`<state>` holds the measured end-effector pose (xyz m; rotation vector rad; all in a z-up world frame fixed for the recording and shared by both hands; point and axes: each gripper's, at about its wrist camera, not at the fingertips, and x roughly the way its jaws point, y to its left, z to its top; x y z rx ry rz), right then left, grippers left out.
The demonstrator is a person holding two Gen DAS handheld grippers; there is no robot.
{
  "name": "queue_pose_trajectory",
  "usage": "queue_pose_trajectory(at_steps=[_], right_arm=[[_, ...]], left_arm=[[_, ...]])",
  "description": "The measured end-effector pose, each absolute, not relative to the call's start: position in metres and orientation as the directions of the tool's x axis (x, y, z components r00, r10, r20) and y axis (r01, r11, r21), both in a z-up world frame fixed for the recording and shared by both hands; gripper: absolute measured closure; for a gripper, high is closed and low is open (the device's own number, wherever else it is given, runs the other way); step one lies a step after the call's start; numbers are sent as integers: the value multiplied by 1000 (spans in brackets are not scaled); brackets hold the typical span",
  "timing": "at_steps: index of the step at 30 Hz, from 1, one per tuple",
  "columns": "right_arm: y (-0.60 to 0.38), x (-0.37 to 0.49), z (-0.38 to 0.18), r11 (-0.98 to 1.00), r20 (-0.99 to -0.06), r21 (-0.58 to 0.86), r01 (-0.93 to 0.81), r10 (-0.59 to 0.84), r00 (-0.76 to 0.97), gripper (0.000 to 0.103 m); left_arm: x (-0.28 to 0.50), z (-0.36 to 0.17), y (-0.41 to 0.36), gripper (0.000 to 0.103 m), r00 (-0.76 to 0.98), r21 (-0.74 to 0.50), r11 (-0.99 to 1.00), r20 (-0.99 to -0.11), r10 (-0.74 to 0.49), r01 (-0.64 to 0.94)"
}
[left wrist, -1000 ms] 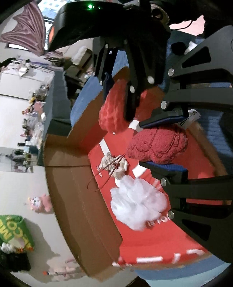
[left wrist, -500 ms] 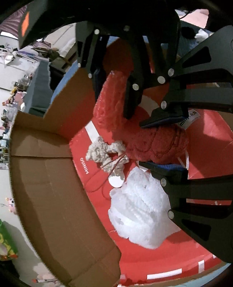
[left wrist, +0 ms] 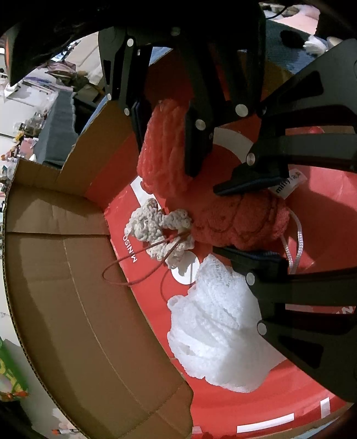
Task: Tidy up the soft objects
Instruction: 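Carry the red pouch and red mesh puff into the box and release them, then withdraw both tools from the box toward the remaining items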
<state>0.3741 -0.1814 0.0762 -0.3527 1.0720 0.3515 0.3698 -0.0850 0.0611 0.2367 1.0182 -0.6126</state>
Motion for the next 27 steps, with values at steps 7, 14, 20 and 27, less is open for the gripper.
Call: queue_pose_trajectory(at_steps=[7,14,20,27], right_arm=[[-182,370,76,879,-896,-113,-463,111,430,54],[-182,370,79,873,-899,-112,-474,114,423,52],[-178,369,82,872,-894,-126,-473,107,435,43],[-182,360,95,885,-880,-135,-446,100,465,36]], left_arm=[[366,65,-85,55,399,-73,808,-841,-365,585],[362,70,-84,47,419,-61,810,-832,-364,583],[358,74,-80,42,429,-55,818,-830,-356,572],[345,88,-67,35,453,-73,835,-813,-367,545]])
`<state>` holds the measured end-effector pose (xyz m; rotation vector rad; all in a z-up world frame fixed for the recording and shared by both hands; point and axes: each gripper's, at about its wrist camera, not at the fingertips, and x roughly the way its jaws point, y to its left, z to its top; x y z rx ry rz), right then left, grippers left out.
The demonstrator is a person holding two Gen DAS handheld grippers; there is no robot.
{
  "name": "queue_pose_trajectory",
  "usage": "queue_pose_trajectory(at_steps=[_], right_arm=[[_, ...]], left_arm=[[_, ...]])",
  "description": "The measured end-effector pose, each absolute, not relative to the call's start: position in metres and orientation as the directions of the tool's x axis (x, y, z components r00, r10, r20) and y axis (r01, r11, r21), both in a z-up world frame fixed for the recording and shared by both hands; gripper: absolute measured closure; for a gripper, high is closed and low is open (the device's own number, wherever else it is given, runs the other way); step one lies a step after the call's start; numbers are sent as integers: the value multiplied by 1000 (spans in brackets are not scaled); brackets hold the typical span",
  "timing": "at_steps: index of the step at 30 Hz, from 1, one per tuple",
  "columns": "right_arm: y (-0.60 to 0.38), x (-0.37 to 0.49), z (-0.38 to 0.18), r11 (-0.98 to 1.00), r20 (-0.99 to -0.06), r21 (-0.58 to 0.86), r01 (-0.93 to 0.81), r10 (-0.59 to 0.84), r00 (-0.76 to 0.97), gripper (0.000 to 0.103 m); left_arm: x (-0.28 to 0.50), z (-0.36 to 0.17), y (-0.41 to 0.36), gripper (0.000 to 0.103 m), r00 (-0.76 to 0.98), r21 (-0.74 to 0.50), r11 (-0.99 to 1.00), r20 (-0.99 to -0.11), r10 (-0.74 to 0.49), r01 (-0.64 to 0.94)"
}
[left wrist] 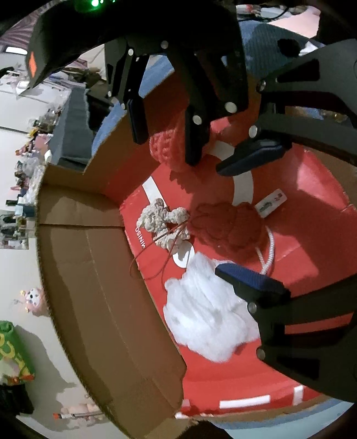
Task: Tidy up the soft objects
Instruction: 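Withdraw both tools from the box toward the remaining items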
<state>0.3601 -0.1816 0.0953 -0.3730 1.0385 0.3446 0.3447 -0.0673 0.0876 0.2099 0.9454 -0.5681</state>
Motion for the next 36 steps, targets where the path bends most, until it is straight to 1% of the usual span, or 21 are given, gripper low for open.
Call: queue_pose_trajectory(at_steps=[3,4,7,9,12,17,19,20,21,24,26,28,31,36], right_arm=[[-186,353,105,896,-871,-121,-427,110,479,35],[-189,352,109,900,-867,-116,-420,115,484,33],[-195,340,124,909,-849,-109,-401,125,514,28],[-197,329,136,915,-834,-102,-390,135,534,27],[-201,311,153,922,-810,-87,-378,156,565,22],[-206,281,174,927,-762,-68,-369,191,619,14],[-207,271,180,930,-742,-62,-363,200,640,8],[-207,263,184,931,-729,-59,-360,206,653,7],[-207,257,186,931,-720,-54,-362,215,660,6],[-208,236,194,931,-690,-44,-363,235,685,3],[-209,221,200,932,-663,-41,-360,244,707,2],[-211,204,205,935,-636,-37,-353,250,730,0],[-213,177,211,938,-589,-30,-346,263,764,0],[-213,130,215,942,-507,-29,-334,274,817,0]], left_arm=[[334,99,-61,34,475,-83,842,-795,-379,534],[330,104,-59,33,484,-84,845,-788,-381,529],[315,117,-54,27,509,-90,852,-768,-389,516],[301,128,-50,27,536,-85,856,-747,-394,510],[282,141,-46,21,571,-78,859,-716,-402,506],[247,165,-36,17,636,-74,868,-650,-416,491],[232,174,-31,15,661,-74,874,-624,-416,480],[227,177,-30,11,672,-77,877,-613,-417,474],[221,180,-27,9,683,-84,882,-599,-417,464],[201,191,-19,8,725,-98,896,-553,-411,433],[186,198,-15,7,751,-93,903,-523,-403,420],[170,202,-13,5,784,-68,912,-489,-384,404],[146,203,-12,4,821,-30,925,-450,-351,379],[114,197,-13,4,828,-40,922,-427,-365,385]])
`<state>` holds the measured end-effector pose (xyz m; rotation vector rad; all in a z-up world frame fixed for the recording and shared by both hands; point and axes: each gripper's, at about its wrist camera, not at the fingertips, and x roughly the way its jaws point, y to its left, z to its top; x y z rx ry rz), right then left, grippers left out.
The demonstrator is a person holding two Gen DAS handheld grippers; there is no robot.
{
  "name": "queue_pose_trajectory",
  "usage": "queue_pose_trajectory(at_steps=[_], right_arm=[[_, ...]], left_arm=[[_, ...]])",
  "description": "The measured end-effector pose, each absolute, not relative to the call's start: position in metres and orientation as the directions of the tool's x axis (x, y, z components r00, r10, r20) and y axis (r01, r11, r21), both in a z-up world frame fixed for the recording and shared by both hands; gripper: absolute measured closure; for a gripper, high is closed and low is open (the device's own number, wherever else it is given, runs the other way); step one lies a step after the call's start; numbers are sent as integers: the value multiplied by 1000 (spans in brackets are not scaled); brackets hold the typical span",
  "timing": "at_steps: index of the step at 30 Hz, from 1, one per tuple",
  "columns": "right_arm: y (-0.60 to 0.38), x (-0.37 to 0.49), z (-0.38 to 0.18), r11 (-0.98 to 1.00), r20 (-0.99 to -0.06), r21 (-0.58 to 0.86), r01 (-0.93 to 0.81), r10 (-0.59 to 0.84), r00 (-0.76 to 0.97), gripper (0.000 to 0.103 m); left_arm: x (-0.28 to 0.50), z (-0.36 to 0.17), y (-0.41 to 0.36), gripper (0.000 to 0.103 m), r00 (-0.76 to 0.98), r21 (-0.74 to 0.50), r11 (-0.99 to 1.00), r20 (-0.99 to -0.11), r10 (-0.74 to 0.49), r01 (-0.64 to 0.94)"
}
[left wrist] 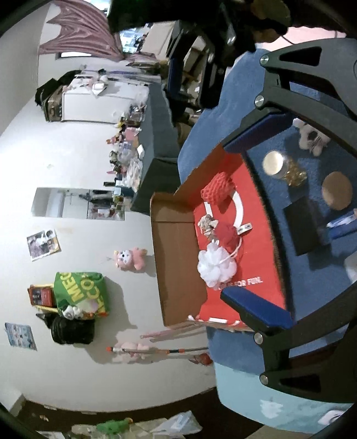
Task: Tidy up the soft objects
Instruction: 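Withdraw both tools from the box toward the remaining items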
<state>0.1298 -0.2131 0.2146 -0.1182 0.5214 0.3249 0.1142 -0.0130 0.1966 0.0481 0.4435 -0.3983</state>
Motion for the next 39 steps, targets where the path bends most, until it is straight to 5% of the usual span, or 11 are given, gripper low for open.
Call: queue_pose_trajectory(at_steps=[20,39], right_arm=[[-217,17,145,982,-371,-5,-189,174,912,0],[-209,34,65,987,-515,5,-163,142,846,0]], left_arm=[[14,138,-16,1,912,-29,966,-323,-251,256],[21,73,-20,1,850,-60,975,-481,-217,214]])
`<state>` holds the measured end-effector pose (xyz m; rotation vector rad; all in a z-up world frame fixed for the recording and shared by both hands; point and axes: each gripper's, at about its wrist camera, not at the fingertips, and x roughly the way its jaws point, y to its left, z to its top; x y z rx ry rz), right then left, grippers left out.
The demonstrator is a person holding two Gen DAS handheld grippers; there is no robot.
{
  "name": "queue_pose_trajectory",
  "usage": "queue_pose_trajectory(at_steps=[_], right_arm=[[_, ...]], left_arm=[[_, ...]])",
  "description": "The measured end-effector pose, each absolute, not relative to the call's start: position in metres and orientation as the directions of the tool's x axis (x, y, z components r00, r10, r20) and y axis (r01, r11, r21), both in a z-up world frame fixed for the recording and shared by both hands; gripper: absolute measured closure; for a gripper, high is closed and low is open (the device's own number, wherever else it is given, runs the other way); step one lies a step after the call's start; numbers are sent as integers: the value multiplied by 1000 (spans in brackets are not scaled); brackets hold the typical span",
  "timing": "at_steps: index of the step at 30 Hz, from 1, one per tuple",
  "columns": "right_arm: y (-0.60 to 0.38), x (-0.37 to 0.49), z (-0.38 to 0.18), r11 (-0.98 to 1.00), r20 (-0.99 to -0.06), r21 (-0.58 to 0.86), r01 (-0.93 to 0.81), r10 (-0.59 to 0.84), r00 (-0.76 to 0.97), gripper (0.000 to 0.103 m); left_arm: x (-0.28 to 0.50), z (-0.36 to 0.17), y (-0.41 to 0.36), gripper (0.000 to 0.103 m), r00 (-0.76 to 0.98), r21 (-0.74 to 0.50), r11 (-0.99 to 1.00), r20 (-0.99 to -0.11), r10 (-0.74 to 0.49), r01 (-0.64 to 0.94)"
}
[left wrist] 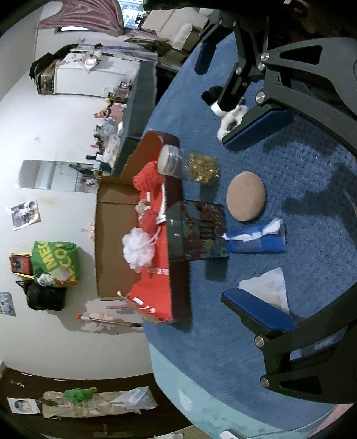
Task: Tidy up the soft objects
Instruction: 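Withdraw both tools from the box toward the remaining items, then grasp the white paper sachet with the left tool while the right tool grasps the black pom-pom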
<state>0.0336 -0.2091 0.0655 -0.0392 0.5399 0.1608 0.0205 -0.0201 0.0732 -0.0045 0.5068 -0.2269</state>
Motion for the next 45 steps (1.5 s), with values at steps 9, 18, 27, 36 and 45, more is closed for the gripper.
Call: queue_pose_trajectory(at_steps=[9,18,27,36,45], right_arm=[[-226,46,55,992,-554,29,-123,118,824,0],[-265,58,42,993,-606,103,-57,108,788,0],[-289,61,42,994,-624,104,-34,92,776,0],[-295,77,31,994,-672,102,-41,99,734,0],[-288,82,28,990,-658,107,-89,138,740,12]], left_arm=[[35,60,-5,1,815,-67,983,-551,-179,171],[51,50,26,1,777,-68,991,-614,-136,119],[61,42,48,1,731,-88,991,-670,-133,100],[67,27,47,1,700,-81,991,-702,-135,110],[60,24,47,2,715,-71,990,-685,-140,125]])
